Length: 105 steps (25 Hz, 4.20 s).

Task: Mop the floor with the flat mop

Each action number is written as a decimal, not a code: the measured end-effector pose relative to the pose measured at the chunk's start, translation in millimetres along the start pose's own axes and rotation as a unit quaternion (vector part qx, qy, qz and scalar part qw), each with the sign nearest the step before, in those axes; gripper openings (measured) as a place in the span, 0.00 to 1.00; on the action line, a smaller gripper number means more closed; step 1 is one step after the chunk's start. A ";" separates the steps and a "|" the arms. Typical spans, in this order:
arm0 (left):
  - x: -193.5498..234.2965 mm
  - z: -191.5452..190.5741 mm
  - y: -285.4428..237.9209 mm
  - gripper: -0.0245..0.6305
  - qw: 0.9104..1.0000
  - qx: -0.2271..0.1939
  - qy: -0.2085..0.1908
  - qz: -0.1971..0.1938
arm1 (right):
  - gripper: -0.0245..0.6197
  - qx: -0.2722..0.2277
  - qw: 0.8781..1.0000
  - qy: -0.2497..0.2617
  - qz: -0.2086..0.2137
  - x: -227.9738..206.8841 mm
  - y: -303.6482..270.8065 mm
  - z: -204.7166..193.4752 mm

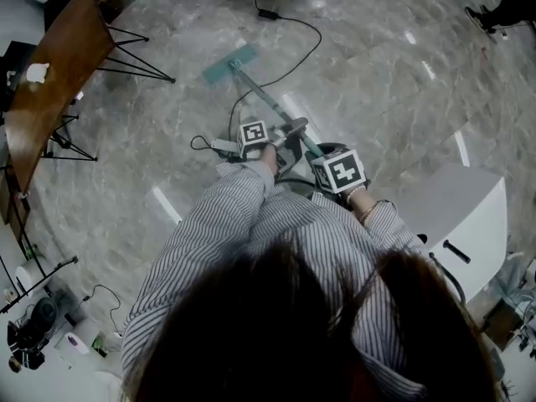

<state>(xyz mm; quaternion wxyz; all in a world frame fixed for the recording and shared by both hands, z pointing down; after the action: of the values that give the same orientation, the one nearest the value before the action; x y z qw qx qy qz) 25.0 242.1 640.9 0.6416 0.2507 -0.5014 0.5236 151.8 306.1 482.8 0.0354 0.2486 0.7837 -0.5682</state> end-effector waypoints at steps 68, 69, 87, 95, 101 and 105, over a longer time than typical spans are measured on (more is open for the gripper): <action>-149.7 398.1 -12.5 0.29 0.996 -0.087 -0.021 0.020 | 0.21 -0.026 0.999 -0.020 -0.018 -32.7 -173.5 396.1; -142.8 376.9 -16.8 0.29 0.995 -0.094 -0.019 0.016 | 0.21 -0.026 0.999 -0.021 -0.013 -36.1 -163.0 376.4; -22.6 33.0 -71.4 0.26 0.998 -0.048 0.029 -0.020 | 0.21 -0.009 0.999 -0.035 -0.002 -70.9 -0.6 49.4; -15.6 -45.0 -90.3 0.26 0.999 0.042 0.025 -0.021 | 0.21 0.003 1.000 -0.027 0.001 -77.5 57.7 -13.1; -13.6 -78.0 -88.7 0.27 0.994 0.110 0.014 -0.010 | 0.22 0.016 0.999 -0.036 0.007 -70.2 80.4 -41.1; -13.0 -77.7 -85.4 0.27 0.994 0.111 0.014 -0.013 | 0.22 0.021 0.999 -0.027 0.007 -65.1 79.5 -40.6</action>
<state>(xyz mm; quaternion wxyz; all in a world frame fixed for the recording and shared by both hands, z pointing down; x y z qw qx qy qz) 134.2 274.6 617.6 0.6236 0.3192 -0.4278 0.5712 252.1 338.5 449.7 0.0552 0.2395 0.7683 -0.5911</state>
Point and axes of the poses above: the fingertips, and each gripper's own axes: y backward along the fingers, x to its left, z out of its top, the point moved 10 cm from there along y, backward along the fingers, and after that the axes turned 3 degrees about z, right-handed, at the moved point
